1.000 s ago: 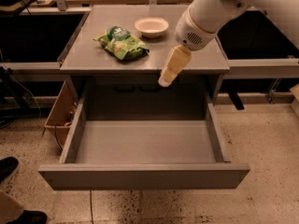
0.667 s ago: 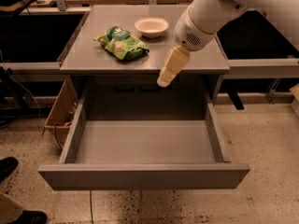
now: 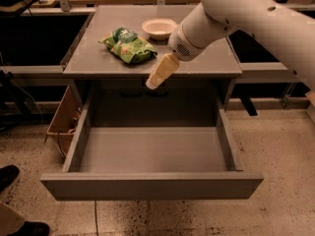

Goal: Place green rice chip bag into top drawer

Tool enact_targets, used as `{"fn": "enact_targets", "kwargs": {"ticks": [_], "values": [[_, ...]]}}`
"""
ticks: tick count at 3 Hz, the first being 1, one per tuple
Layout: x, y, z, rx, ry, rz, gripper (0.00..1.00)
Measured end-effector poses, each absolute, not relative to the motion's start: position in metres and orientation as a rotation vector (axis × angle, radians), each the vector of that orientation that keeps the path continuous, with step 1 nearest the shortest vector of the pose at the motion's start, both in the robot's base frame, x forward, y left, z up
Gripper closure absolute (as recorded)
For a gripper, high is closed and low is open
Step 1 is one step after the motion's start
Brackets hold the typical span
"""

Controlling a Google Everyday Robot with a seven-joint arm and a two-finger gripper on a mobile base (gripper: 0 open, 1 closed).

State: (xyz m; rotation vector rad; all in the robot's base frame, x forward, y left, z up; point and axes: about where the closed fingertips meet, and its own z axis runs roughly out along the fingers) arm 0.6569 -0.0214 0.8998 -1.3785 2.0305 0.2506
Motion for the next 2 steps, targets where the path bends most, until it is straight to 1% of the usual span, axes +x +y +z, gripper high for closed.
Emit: {"fn": "enact_targets", "kwargs": {"ticks": [1, 2], "values": [[0.705, -0.001, 0.887, -1.202, 2.024, 0.290, 0.00], [0.739, 0.012, 0.883, -1.081, 2.018, 0.314, 0.00]]}}
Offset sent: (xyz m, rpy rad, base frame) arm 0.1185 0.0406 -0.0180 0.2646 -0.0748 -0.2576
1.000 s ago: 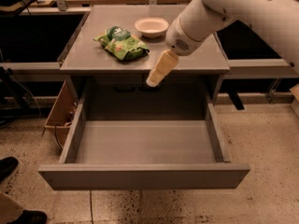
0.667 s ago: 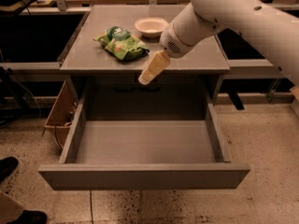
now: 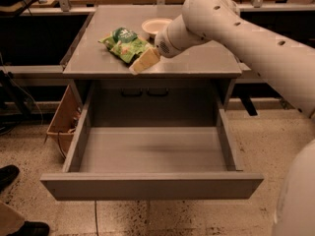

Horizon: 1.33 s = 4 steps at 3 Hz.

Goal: Place green rice chip bag into top drawer

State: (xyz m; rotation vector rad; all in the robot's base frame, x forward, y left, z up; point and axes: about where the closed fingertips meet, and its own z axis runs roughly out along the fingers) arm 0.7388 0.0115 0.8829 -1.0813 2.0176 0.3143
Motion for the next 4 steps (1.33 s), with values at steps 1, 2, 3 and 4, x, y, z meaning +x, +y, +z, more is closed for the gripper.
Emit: {"fn": "enact_targets", "kwargs": {"ticks": [1, 2, 3, 4], "values": [[0.771, 0.026, 0.877, -0.988, 2.012, 0.337, 0.00], [0.800, 0.037, 0.868, -0.922, 2.008, 0.337, 0.00], [0.826, 0.050, 0.856, -0.840, 2.018, 0.382, 0.00], [0.840, 0.061, 0.848, -0.803, 2.023, 0.413, 0.00]]}}
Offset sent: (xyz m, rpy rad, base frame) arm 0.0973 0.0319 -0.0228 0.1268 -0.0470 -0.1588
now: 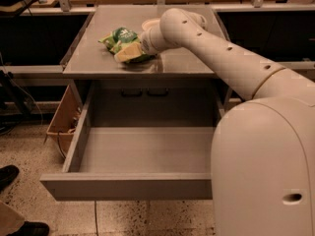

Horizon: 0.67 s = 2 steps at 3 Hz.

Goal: Place green rice chip bag into top drawer

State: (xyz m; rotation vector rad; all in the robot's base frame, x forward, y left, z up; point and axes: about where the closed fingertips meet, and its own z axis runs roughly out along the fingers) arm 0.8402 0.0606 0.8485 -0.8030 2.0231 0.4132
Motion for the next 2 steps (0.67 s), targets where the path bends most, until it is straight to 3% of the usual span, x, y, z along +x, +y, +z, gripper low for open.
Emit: {"fn": "enact_targets", "kwargs": {"ticks": [2], "values": [[0.828, 0.074, 0.848, -0.841, 1.998, 0.443, 0.57]]}}
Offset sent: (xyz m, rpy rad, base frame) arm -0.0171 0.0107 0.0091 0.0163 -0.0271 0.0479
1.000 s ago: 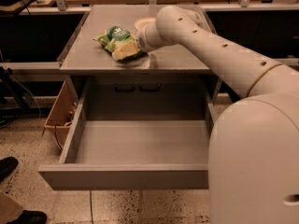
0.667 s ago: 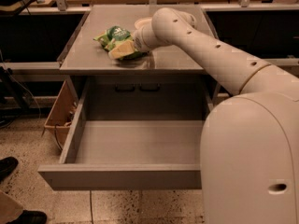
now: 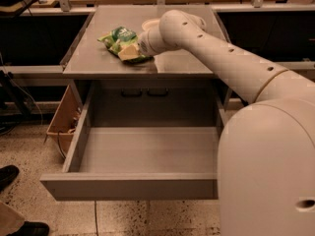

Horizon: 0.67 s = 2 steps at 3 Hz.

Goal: Place green rice chip bag into top drawer

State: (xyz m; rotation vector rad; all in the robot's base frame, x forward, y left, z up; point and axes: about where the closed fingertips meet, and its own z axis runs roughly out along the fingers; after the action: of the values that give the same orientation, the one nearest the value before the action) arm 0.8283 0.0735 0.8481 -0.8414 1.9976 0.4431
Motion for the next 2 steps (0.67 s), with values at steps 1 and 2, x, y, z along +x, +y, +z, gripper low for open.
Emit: {"fn": "enact_targets", "kwargs": {"ticks": [1, 2], "values": [[0.8178, 0.0764, 0.8407, -0.871, 2.010, 0.463, 0.80], [0.8162, 0.0765, 0.8445, -0.875, 2.011, 0.466, 1.00]]}}
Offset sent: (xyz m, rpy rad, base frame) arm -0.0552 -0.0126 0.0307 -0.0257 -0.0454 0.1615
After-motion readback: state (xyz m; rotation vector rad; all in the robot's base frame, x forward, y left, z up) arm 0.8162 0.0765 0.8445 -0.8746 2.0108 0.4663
